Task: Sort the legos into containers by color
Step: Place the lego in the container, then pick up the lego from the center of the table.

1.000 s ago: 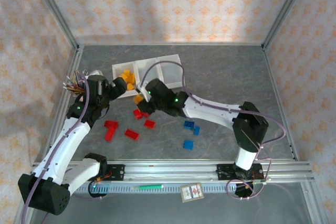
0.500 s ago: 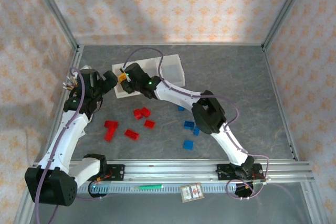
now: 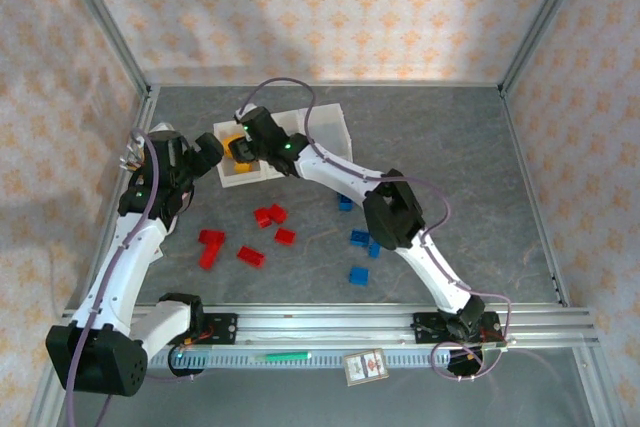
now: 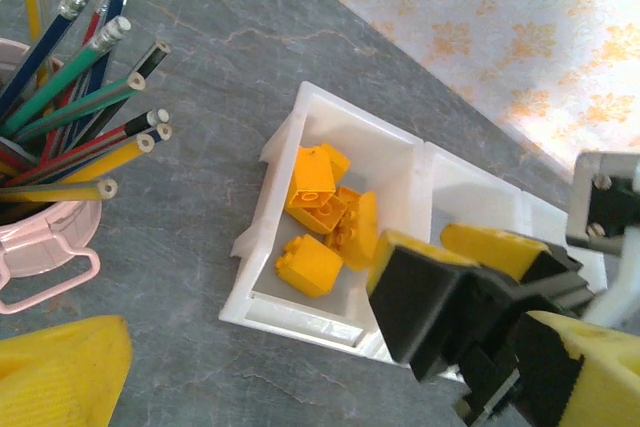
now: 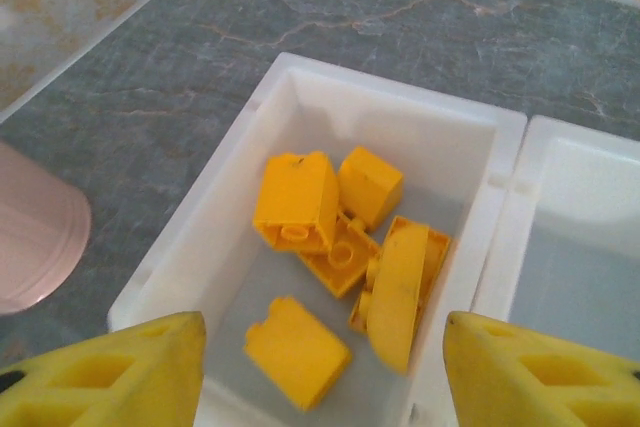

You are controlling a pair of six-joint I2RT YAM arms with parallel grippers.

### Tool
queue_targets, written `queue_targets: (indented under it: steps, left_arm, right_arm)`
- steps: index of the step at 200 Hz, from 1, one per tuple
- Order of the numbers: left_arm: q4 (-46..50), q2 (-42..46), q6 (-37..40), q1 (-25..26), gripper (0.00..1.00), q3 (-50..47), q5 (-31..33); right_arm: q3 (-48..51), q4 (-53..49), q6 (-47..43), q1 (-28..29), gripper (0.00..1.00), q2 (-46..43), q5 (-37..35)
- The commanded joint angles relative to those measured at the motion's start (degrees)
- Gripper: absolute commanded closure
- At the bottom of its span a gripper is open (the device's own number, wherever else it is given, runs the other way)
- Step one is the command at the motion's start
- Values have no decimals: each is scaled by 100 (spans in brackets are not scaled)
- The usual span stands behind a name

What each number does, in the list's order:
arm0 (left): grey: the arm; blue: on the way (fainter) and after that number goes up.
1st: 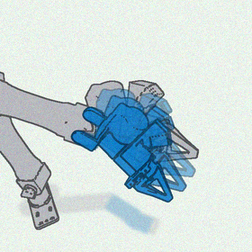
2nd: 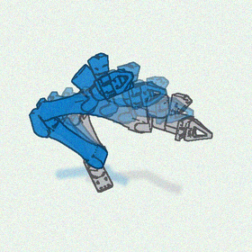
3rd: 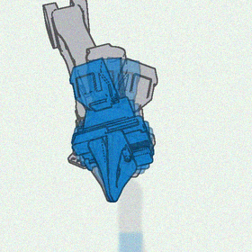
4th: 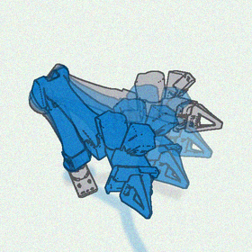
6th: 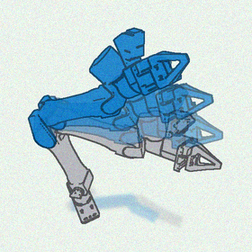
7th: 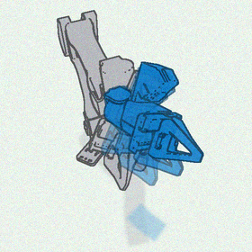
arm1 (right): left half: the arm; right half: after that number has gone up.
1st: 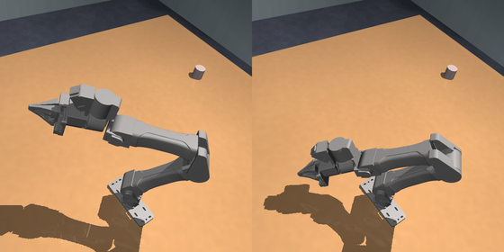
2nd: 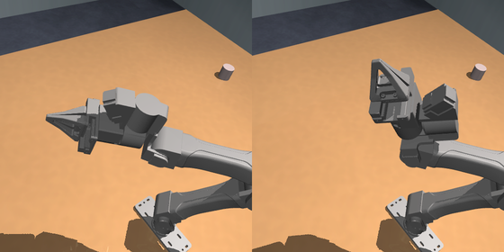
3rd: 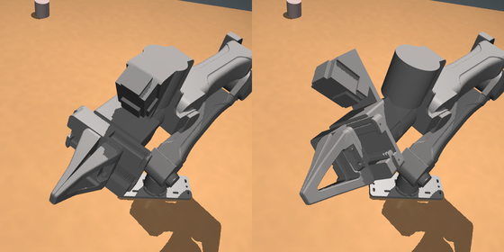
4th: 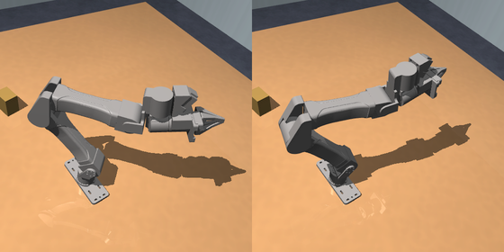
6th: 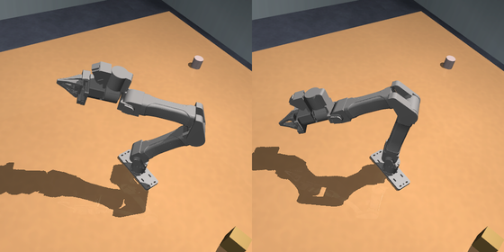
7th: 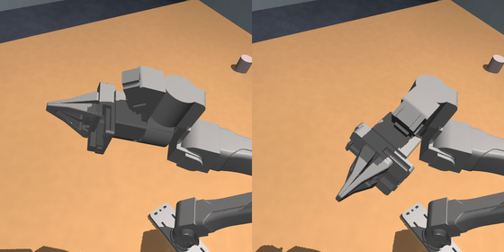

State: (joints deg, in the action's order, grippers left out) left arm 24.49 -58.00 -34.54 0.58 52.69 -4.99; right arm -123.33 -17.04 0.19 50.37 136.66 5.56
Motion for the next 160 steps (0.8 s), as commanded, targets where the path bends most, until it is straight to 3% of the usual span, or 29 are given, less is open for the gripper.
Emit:
queue_targets:
  steps: [1, 33, 74, 160]
  left_arm:
    - [38, 187, 62, -40, 1, 123, -406]
    - [120, 271, 255, 121, 1, 13, -724]
    - [299, 246, 139, 900, 1, -209, -468]
    - [-410, -421, -851, 2242, 11, -1273, -301]
  right_arm:
    - [781, 148, 139, 30, 33, -1190, 105]
    - [2521, 648, 390, 33, 25, -2443, 265]
    - [4140, 693, 753, 34, 16, -3604, 233]
    - [6378, 727, 1413, -96, 0, -4783, 1096]
